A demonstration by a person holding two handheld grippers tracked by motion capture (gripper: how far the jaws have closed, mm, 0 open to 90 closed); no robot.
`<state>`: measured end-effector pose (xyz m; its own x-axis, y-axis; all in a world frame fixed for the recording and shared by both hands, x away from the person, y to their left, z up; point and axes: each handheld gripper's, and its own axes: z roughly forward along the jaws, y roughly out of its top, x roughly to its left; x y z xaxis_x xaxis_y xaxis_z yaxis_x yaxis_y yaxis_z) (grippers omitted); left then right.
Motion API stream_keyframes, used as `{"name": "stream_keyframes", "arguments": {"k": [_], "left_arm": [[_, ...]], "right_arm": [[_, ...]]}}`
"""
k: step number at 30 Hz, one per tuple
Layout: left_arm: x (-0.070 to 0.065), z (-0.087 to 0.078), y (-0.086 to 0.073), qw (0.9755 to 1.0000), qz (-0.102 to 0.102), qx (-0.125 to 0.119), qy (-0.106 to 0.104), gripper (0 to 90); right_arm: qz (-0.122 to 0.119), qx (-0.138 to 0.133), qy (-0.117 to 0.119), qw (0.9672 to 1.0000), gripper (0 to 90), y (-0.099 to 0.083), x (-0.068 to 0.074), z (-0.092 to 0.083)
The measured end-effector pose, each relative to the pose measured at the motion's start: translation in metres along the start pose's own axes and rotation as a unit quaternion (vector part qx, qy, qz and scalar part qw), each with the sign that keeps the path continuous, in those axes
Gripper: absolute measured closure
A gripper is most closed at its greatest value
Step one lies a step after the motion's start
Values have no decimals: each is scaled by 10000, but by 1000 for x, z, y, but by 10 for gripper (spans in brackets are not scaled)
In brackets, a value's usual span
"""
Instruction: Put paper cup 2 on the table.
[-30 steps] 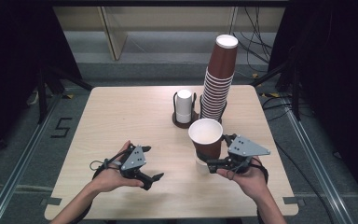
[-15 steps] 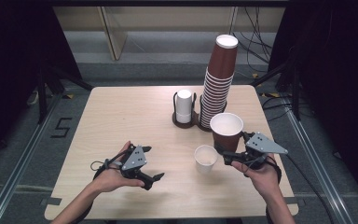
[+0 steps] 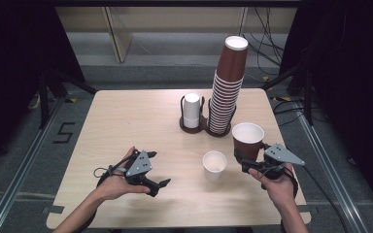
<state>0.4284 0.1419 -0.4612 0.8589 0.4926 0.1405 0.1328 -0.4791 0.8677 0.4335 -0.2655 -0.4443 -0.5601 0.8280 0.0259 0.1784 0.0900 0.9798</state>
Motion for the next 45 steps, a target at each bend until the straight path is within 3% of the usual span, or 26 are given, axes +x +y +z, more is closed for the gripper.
{"name": "stream_keyframes", "arguments": {"k": [4, 5, 7, 14, 18, 21, 23, 24, 25, 30, 31, 32, 33, 34, 35, 36, 39, 40, 43, 44, 45], "left_arm": [[-1, 2, 0, 10000, -55, -18, -12, 0], [-1, 2, 0, 10000, -40, -37, -11, 0], [-1, 1, 0, 10000, -18, -7, -12, 0], [0, 1, -1, 10000, -51, 0, 0, 0], [1, 0, -1, 10000, -77, -23, 12, 0], [0, 0, -2, 10000, -72, -16, -4, 0], [0, 0, -2, 10000, -68, -6, -7, 0], [0, 1, -1, 10000, -58, -6, -13, 0], [0, 1, -1, 10000, -56, -7, -24, 0], [1, 2, -2, 10000, -70, -30, -29, 0], [1, 2, -2, 10000, -65, -27, -29, 0], [1, 2, -2, 10000, -68, -25, -37, 0], [1, 1, -2, 10000, -66, 5, -18, 0], [1, 1, -2, 10000, -67, 3, -18, 0], [1, 2, -2, 10000, -72, -3, -22, 0], [1, 2, -2, 10000, -73, -9, -25, 0], [0, 1, -1, 10000, -56, -16, -27, 0], [0, 1, -1, 10000, -50, -16, -33, 0], [0, 1, -1, 10000, -49, -17, -38, 0], [0, 2, -1, 9999, -60, -34, -73, 0], [0, 2, -2, 9999, -64, -36, -75, 0]], "right_arm": [[264, 151, -261, 9992, 189, -8, 1, -2], [173, 158, -283, 9993, 189, -10, 0, -1], [319, 295, -278, 9987, 188, -14, 3, 0], [185, 642, -363, 9971, 187, -27, 5, 9], [76, 1014, -401, 9940, 187, -36, 7, 16], [186, 1256, -437, 9909, 187, -40, 10, 17], [40, 1338, -431, 9901, 187, -42, 8, 18], [247, 1356, -361, 9898, 187, -43, 11, 19], [289, 1401, -458, 9887, 187, -43, 12, 18], [294, 1392, -429, 9889, 187, -46, 9, 21], [408, 1477, -546, 9867, 186, -46, 12, 20], [175, 1404, -552, 9884, 186, -46, 8, 21], [422, 1426, -534, 9874, 186, -46, 11, 22], [427, 1474, -560, 9866, 186, -46, 11, 21], [220, 1394, -559, 9884, 185, -46, 8, 21], [218, 1393, -539, 9885, 184, -47, 9, 21], [432, 1350, -509, 9886, 181, -48, 13, 21], [318, 1353, -467, 9892, 180, -48, 12, 20], [455, 1439, -536, 9871, 176, -48, 14, 16], [254, 1412, -528, 9882, 175, -48, 11, 16], [245, 1422, -524, 9881, 172, -48, 11, 15]]}}
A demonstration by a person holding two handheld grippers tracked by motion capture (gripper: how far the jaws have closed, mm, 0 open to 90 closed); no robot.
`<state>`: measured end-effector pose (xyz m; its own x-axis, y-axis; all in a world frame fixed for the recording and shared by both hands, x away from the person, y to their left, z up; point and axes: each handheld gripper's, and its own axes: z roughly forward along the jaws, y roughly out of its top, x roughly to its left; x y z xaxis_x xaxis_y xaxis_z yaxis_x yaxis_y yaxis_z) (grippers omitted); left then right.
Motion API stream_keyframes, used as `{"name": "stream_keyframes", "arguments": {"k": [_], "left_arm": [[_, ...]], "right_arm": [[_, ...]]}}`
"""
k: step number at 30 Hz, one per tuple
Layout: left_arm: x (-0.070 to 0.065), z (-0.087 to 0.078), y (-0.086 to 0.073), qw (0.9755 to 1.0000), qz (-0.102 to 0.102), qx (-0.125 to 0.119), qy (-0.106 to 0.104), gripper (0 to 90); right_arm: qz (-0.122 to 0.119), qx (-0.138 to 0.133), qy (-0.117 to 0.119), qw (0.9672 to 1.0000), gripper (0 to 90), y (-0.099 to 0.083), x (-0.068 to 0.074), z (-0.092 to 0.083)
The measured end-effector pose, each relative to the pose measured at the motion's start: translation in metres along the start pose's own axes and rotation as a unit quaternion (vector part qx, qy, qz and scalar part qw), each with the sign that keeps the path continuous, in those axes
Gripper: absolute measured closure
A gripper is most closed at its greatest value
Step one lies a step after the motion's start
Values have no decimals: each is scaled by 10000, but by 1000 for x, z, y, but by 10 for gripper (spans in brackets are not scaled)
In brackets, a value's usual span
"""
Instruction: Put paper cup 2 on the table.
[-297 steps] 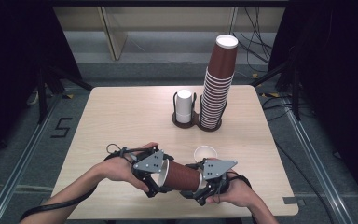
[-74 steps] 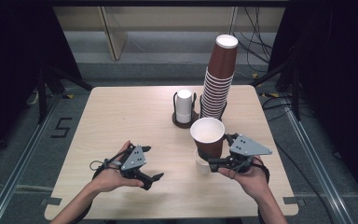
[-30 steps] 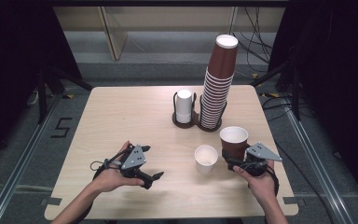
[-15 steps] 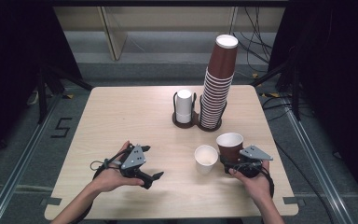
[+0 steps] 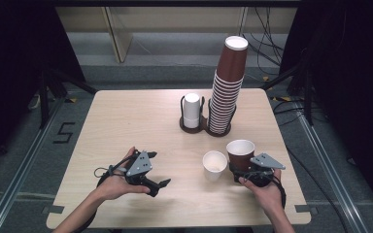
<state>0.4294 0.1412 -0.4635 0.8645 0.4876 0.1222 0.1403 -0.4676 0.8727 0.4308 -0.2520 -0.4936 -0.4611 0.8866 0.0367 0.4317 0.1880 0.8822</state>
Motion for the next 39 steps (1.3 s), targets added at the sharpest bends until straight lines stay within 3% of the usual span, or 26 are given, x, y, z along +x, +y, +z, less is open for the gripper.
{"name": "stream_keyframes", "arguments": {"k": [4, 7, 8, 9, 10, 11, 15, 16, 17, 18, 19, 21, 22, 23, 25, 26, 27, 28, 31, 32, 33, 36, 37, 38, 39], "left_arm": [[0, 0, 0, 10000, -1, -2, -21, 0], [-1, 0, 0, 10000, 0, 0, 8, 0], [0, 0, 0, 10000, -1, -5, -13, 0], [0, 0, 0, 10000, 1, 1, -16, 0], [0, 0, 0, 10000, 31, 27, -1, 0], [0, 0, 0, 10000, 32, 26, 0, 0], [-1, -1, 1, 10000, 28, 23, 22, 0], [-1, -1, 1, 10000, 30, 21, 21, 0], [-1, -1, 2, 10000, 27, 20, 20, 0], [-1, -1, 2, 10000, 24, 19, 20, 0], [-1, -1, 2, 10000, 23, 21, 13, 0], [0, 1, 1, 10000, 5, -9, -20, 0], [0, 1, 1, 10000, -15, -5, -26, 0], [0, 0, 1, 10000, 10, 35, 24, 0], [-1, 1, 1, 10000, -6, 46, 14, 0], [-1, 1, 0, 10000, -22, 0, 16, 0], [-2, 2, 0, 10000, -8, -8, 13, 0], [-2, 2, 0, 10000, 20, -7, 46, 0], [-2, 2, -1, 10000, 26, -17, 35, 0], [-2, 2, -1, 10000, 10, -29, 54, 0], [-2, 2, -2, 10000, 10, -28, 62, 0], [-1, 2, -3, 9999, 70, 61, 78, 0], [-1, 3, -3, 10000, 27, 29, 45, 0], [-2, 3, -4, 10000, 10, 33, 44, 0], [-1, 4, -4, 10000, -8, 10, 23, 0]], "right_arm": [[166, 117, 59, 9998, 156, -2, 3, -2], [40, 172, 59, 9998, 138, -5, 1, -2], [244, 269, 103, 9993, 125, -6, 4, -3], [126, 246, 111, 9996, 103, -6, 2, -3], [252, 314, 74, 9992, 87, -6, 4, -4], [24, 228, 61, 9997, 71, -6, 2, -4], [8, 384, 96, 9992, 14, -7, 2, -5], [132, 403, 152, 9990, 6, -7, 3, -6], [164, 445, 144, 9988, 4, -7, 4, -8], [157, 341, 284, 9989, 4, -8, 3, -7], [123, 385, 181, 9990, 4, -8, 3, -11], [30, 303, 217, 9993, 4, -9, 3, -12], [262, 388, 221, 9987, 4, -10, 6, -16], [106, 343, 248, 9990, 4, -11, 4, -16], [148, 312, 229, 9991, 4, -13, 5, -17], [213, 462, 189, 9985, 4, -13, 6, -21], [-6, 344, 157, 9993, 4, -13, 2, -20], [55, 389, 246, 9989, 4, -14, 2, -22], [76, 388, 210, 9990, 4, -14, 2, -27], [-73, 318, 163, 9993, 4, -14, 0, -28], [40, 373, 276, 9989, 4, -15, 1, -29], [5, 426, 261, 9988, 4, -17, 0, -33], [118, 504, 322, 9981, 4, -18, 1, -34], [-88, 398, 343, 9986, 4, -19, -2, -34], [16, 481, 402, 9980, 4, -19, 0, -37]]}}
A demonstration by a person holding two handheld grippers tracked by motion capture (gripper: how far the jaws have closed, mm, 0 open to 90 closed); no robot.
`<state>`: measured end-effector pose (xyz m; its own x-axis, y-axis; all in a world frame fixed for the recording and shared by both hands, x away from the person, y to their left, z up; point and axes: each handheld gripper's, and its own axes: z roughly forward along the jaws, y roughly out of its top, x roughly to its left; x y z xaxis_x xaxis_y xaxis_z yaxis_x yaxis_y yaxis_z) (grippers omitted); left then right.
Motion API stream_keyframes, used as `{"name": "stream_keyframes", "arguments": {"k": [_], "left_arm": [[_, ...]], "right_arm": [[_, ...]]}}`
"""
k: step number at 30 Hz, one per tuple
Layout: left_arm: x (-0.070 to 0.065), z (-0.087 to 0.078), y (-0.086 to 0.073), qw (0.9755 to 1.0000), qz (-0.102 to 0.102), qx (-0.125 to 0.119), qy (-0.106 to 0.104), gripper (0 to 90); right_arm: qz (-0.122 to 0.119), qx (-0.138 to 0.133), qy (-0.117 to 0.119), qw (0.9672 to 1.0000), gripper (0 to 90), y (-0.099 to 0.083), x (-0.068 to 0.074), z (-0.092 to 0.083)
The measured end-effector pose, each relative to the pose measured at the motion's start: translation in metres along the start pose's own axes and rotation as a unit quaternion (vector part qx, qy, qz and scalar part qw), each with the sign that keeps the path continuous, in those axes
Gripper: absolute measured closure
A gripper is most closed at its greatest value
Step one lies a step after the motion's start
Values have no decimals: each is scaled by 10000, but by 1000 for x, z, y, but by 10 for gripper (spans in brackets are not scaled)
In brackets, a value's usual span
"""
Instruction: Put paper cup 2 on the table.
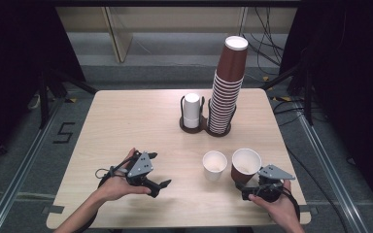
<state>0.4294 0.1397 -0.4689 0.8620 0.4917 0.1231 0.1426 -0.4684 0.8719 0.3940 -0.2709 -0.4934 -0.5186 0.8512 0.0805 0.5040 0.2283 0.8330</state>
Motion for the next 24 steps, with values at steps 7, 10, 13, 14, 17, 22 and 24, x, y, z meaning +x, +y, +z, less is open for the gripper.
{"name": "stream_keyframes", "arguments": {"k": [7, 10, 13, 14, 17, 22, 24], "left_arm": [[-1, 1, -2, 10000, 34, 61, 41, 0], [0, 1, -3, 9999, 45, 91, 53, 0], [1, 1, -4, 9999, 23, 88, 64, 0], [0, 1, -4, 9999, 23, 82, 56, 0], [0, 1, -5, 9999, 22, 89, 58, 0], [0, 3, -4, 10000, 5, 66, -2, 0], [-1, 3, -3, 9999, 45, 99, 16, 0]], "right_arm": [[-346, -16, 174, 9992, 4, -9, -1, -9], [-266, 49, 219, 9994, 4, -12, 1, -14], [-373, -66, 123, 9992, 5, -14, -3, -20], [-197, -49, 156, 9997, 5, -15, -1, -22], [-214, -153, 97, 9996, 6, -17, -5, -30], [68, -289, 44, 9995, 6, -22, -12, -42], [-19, -389, -4, 9992, 5, -23, -16, -44]]}}
